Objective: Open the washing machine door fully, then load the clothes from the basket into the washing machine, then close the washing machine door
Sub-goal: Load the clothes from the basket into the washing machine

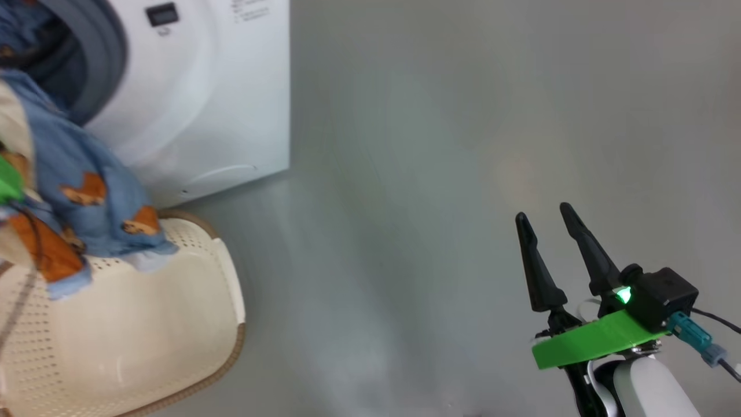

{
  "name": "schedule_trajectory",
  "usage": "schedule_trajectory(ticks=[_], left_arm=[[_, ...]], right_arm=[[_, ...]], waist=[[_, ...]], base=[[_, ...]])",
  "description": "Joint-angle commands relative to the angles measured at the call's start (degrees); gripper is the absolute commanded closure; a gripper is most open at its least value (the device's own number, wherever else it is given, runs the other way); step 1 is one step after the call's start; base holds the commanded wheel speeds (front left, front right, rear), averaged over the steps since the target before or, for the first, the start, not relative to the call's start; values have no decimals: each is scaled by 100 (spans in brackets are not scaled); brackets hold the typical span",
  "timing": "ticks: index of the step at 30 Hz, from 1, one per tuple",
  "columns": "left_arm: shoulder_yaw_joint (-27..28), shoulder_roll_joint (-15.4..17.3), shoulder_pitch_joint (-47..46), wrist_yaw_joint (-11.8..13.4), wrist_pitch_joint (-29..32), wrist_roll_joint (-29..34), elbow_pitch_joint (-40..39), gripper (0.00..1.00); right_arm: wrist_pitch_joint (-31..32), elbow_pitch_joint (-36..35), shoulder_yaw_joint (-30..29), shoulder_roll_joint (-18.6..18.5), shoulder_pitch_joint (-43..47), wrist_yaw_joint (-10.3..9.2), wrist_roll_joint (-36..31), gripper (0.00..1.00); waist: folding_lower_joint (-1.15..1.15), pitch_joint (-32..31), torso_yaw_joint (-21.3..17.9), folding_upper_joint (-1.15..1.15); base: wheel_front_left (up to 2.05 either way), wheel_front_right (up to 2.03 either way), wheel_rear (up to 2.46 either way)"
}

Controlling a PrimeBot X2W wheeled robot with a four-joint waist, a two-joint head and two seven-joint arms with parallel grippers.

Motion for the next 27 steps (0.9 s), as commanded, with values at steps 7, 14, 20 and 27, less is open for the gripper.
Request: schedule_trajectory(ticks=[7, 14, 20, 27], left_arm=[[345, 678, -1107, 72, 430, -105, 244, 100], [438, 1034, -1886, 148, 416, -47, 423, 100], [597, 1245, -2474, 76, -270, -7, 462, 100], [673, 1311, -2984, -82, -1503, 115, 877, 100]], right_arm=[[-241, 89, 229, -40, -321, 25, 291, 0], [-341, 243, 350, -39, -553, 25, 496, 0], [-367, 319, 422, -39, -705, 25, 667, 0], [-371, 233, 391, -39, -793, 25, 742, 0]], waist=[[-1, 740, -423, 0], [-1, 1138, -639, 0], [-1, 1414, -802, 0], [-1, 1538, -847, 0]], base=[[0, 0, 0], [0, 0, 0], [0, 0, 0], [0, 0, 0]])
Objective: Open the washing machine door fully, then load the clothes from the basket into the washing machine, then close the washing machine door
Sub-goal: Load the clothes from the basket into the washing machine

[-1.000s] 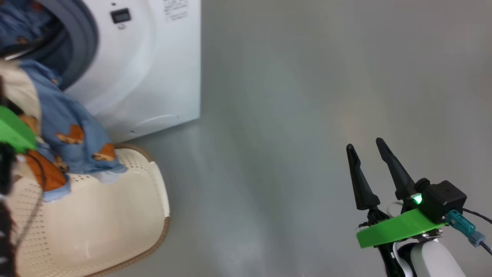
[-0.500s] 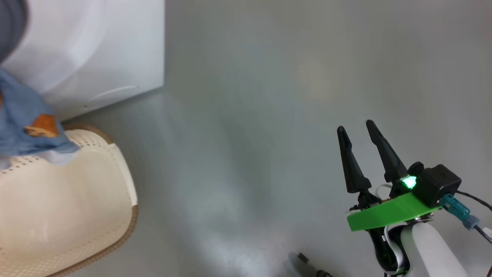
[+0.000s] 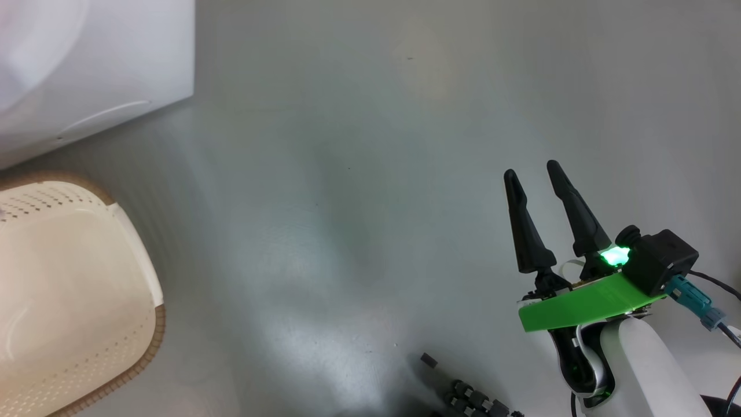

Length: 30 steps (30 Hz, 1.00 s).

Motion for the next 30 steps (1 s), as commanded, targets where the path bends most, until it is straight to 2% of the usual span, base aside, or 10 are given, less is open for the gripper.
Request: schedule_trajectory(ticks=[1, 2, 3, 4, 15, 30], left_arm=[[34, 365, -134, -52, -168, 113, 90, 100], [34, 365, -134, -52, -168, 113, 90, 100], [23, 386, -145, -3, -141, 140, 246, 60], [15, 389, -152, 53, -66, 148, 409, 0], [-220, 288, -99, -162, -198, 157, 1077, 0], [-254, -360, 1044, -211, -1061, -32, 1553, 0]], right_arm=[[-69, -137, 72, -56, -12, 25, 85, 0], [-69, -137, 72, -56, -12, 25, 85, 0], [-69, -139, 66, -56, -19, 25, 84, 0], [-69, -141, 55, -56, -24, 25, 82, 0], [-69, -164, -142, -56, -66, 25, -29, 0], [-70, -108, -412, -56, 163, 25, -349, 0]], waist=[[-1, 41, -35, 0], [-1, 41, -35, 0], [-1, 41, -29, 0], [-1, 40, -17, 0], [-1, -95, 226, 0], [-1, -905, 721, 0]], base=[[0, 0, 0], [0, 0, 0], [0, 0, 0], [0, 0, 0], [0, 0, 0], [0, 0, 0]])
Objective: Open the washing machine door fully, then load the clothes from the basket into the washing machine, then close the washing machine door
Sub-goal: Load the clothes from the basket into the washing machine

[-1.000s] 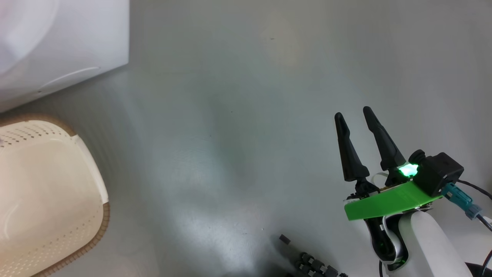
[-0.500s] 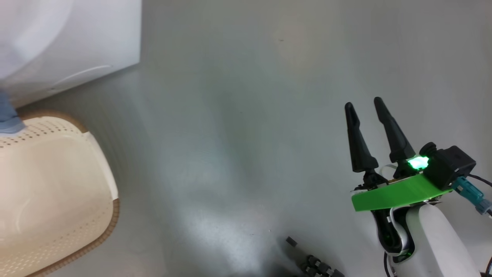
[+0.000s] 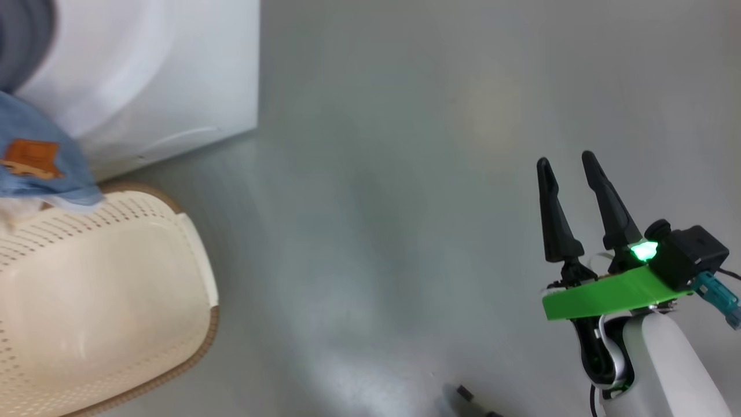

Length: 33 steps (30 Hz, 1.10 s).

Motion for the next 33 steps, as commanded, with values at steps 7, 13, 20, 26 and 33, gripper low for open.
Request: schedule_trajectory(ticks=[7, 13, 20, 26, 33], left_arm=[[90, -81, 1175, -73, -510, -164, -338, 0], [42, -407, 2176, -31, -822, -159, -1041, 0], [-28, -813, 3283, 198, -945, -106, -2133, 0], [-197, -1180, 4321, 470, -959, -4, -3016, 0], [-639, -1450, 5186, 575, -809, 193, -3668, 0]], right_arm=[[-9, -127, -88, -54, 401, 25, -193, 0], [168, -242, -215, -54, 643, 25, -351, 0], [388, -406, -283, -54, 882, 25, -506, 0], [646, -584, -316, -54, 1133, 25, -672, 0], [943, -848, -386, -107, 1454, 25, -807, 0]], waist=[[0, -733, 407, 0], [0, -1145, 612, 0], [0, -1561, 804, 0], [0, -2014, 992, 0], [0, -2413, 1256, 0]], base=[[0, 0, 0], [0, 0, 0], [0, 0, 0], [0, 0, 0], [0, 0, 0]])
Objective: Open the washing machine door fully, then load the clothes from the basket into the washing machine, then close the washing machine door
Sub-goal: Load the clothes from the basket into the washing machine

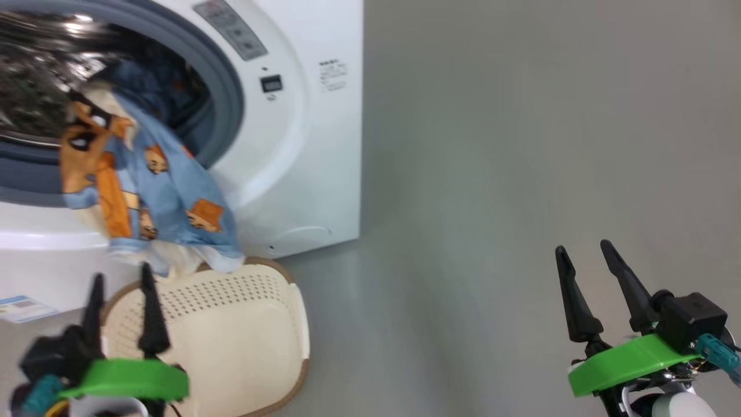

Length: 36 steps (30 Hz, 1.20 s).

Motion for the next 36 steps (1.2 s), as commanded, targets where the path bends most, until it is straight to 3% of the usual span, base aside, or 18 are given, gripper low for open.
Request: schedule_trajectory(ticks=[1, 18, 36], left_arm=[[137, 108, 35, 51, 3, 78, -229, 0], [-58, -219, 1061, 344, 35, 11, -788, 0], [-56, -179, 1435, 473, 98, -56, -1092, 0]], right_arm=[[31, -204, 112, -85, 6, 25, -102, 0], [434, -614, 70, -157, 504, 25, -199, 0], [596, -793, 48, -131, 682, 25, -218, 0]], waist=[[1, -279, 254, 0], [1, -811, 556, 0], [1, -1015, 752, 0]], base=[[0, 0, 0], [0, 0, 0], [0, 0, 0]])
